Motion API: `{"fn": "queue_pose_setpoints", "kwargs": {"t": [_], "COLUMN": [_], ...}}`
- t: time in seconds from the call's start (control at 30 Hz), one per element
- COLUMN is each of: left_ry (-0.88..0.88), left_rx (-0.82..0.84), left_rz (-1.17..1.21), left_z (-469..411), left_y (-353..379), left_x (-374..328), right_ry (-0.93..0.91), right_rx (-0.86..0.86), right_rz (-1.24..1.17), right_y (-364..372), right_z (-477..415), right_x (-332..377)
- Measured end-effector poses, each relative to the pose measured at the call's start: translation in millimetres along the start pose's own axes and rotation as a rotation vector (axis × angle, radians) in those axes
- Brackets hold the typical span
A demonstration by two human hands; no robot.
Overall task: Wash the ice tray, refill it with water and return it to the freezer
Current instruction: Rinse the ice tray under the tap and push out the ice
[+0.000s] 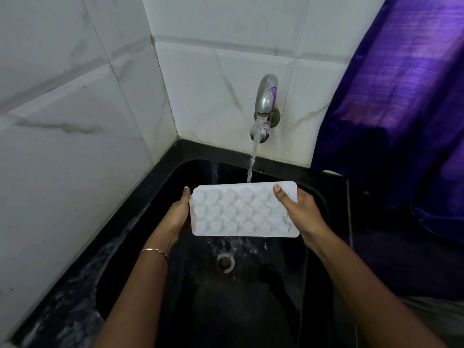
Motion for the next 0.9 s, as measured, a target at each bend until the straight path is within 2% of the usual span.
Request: {"fn": "queue_pose_setpoints", "kwargs": {"t": [0.1,0.17,0.33,0.47,0.6,0.9], "left_ry": [0.147,0.216,0.369,0.437,0.431,0.746], "left_rx": [-0.04,-0.111,-0.468,-0.54,-0.502,-0.199], "left_rz": [0.071,0.023,-0.426,-0.776,-1.113,-1.306], "left_z": [0.7,1.2,23.1,29.6,26.4,46.3], "left_y": [5.6,5.9,5.0,36.1,83.2,184.8], "left_x": [-15.9,-22.9,-51.3,-69.5,-70.9,-86.5], "right_ry": [0.073,0.133,0.252,0.244,0.23,0.266], "right_rx": [-0.031,-0.052,-0.19,-0.226,-0.227,-0.158], "right_rz": [-0.037,-0.097,-0.221,-0.238,-0.232,-0.276], "right_y": [-2.1,-3.4,-13.5,-13.5,-10.4,0.0], "right_z": [-10.7,-15.4,-22.9,-30.2,-33.7,-33.4], "right_x": [-17.3,-28.5,-45.2,-44.0,-36.4,-43.0]}}
Point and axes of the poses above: each hand's wrist, its own z-axis away from the middle knuckle, its own y-axis out of the palm, x = y × z, the point moved 10 cm from there along -z, towards the middle knuckle, and after that the axes turned 9 degrees about x, right-handed, at the moved point
